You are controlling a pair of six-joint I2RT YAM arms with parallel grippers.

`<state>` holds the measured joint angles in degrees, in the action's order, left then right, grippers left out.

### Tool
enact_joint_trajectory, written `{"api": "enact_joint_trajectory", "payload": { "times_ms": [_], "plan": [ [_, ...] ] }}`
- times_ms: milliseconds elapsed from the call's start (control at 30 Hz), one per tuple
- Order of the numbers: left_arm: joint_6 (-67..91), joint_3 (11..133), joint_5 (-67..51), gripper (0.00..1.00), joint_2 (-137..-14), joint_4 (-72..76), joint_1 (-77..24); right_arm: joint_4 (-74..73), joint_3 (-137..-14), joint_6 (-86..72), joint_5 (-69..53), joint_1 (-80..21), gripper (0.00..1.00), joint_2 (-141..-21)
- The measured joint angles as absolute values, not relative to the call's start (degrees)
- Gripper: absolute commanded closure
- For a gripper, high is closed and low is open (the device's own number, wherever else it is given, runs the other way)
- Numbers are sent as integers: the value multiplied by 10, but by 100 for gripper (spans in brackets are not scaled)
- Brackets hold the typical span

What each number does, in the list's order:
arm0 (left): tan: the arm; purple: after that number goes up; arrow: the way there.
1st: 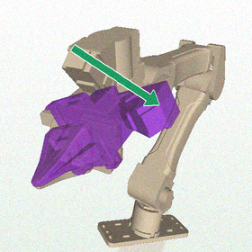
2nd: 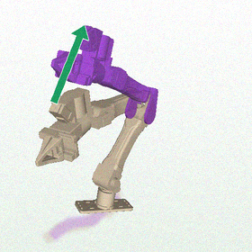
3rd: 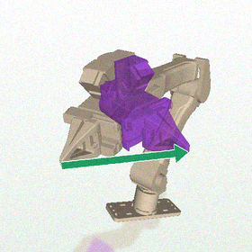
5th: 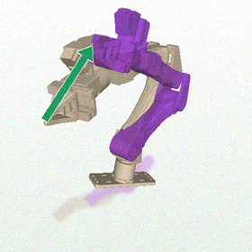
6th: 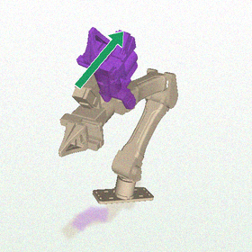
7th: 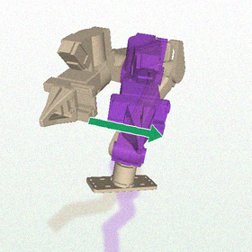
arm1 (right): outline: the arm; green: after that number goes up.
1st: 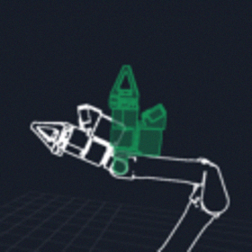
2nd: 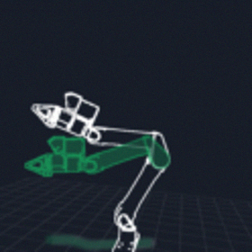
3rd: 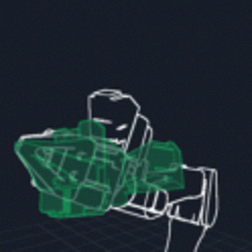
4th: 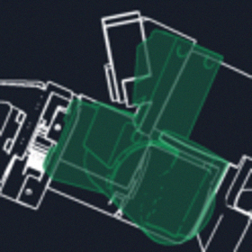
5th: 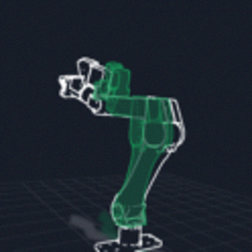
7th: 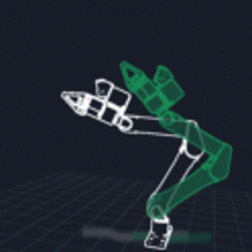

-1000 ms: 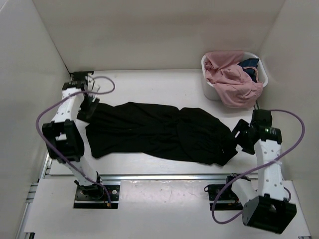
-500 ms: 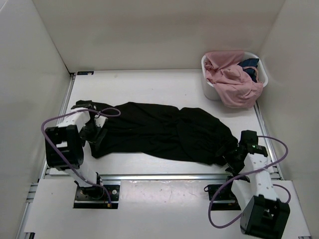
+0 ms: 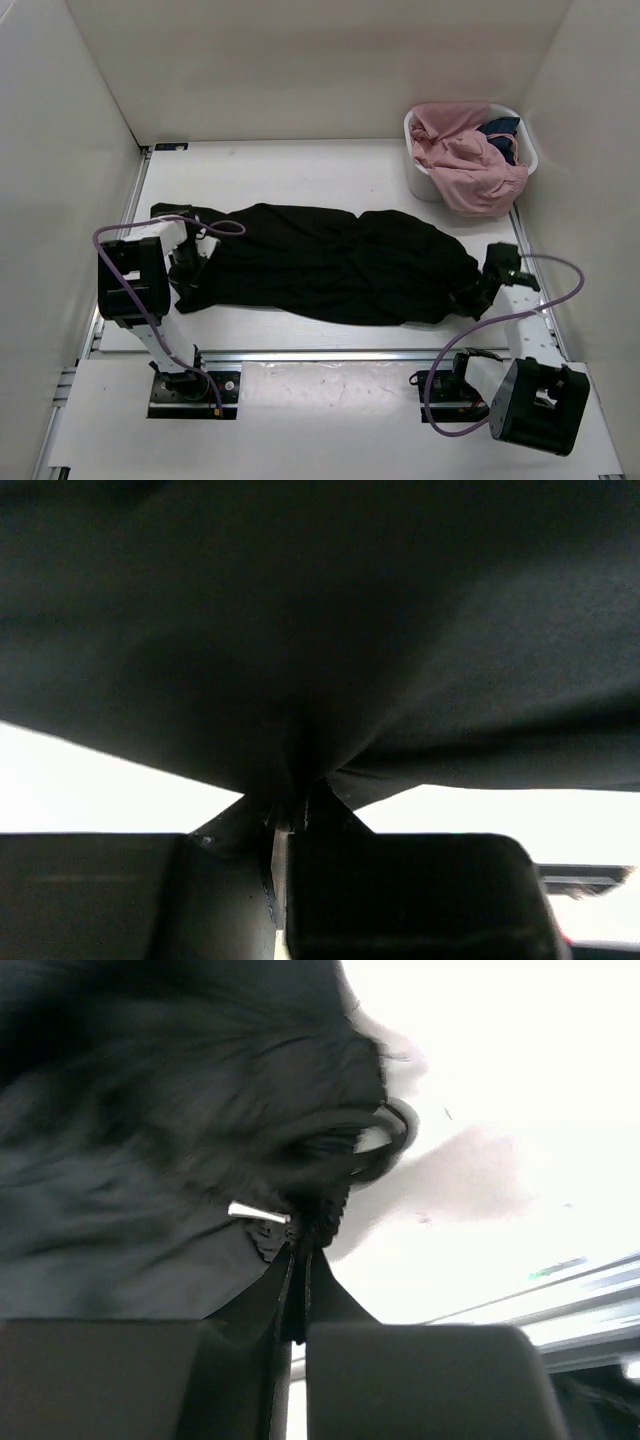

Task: Fold and stack the trousers
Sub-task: Flatten the trousers out

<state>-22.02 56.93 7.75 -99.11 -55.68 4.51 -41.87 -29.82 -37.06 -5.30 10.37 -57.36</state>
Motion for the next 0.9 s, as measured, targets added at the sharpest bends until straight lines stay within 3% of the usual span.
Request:
{"api": "enact_joint_trajectory", "payload": {
  "times_ms": [167, 300, 600, 700, 867, 900],
  "plan": [
    [-276, 669, 127, 86, -966, -548, 103, -502, -544, -327, -18, 106, 100, -599],
    [-306, 748, 126, 86, -946, -548, 139, -542, -685, -304, -77, 102, 100, -631],
    [-346, 691, 150, 83, -929, -555, 162, -597, -628, -280, -126, 106, 100, -656],
    [-354, 657, 163, 78, -927, -565, 168, -605, -601, -278, -129, 110, 100, -655],
    [-360, 651, 160, 38, -906, -601, 171, -613, -599, -250, -76, 129, 100, -650],
    [-360, 651, 149, 35, -901, -618, 172, -616, -602, -244, -61, 137, 100, -651]
  ]
}}
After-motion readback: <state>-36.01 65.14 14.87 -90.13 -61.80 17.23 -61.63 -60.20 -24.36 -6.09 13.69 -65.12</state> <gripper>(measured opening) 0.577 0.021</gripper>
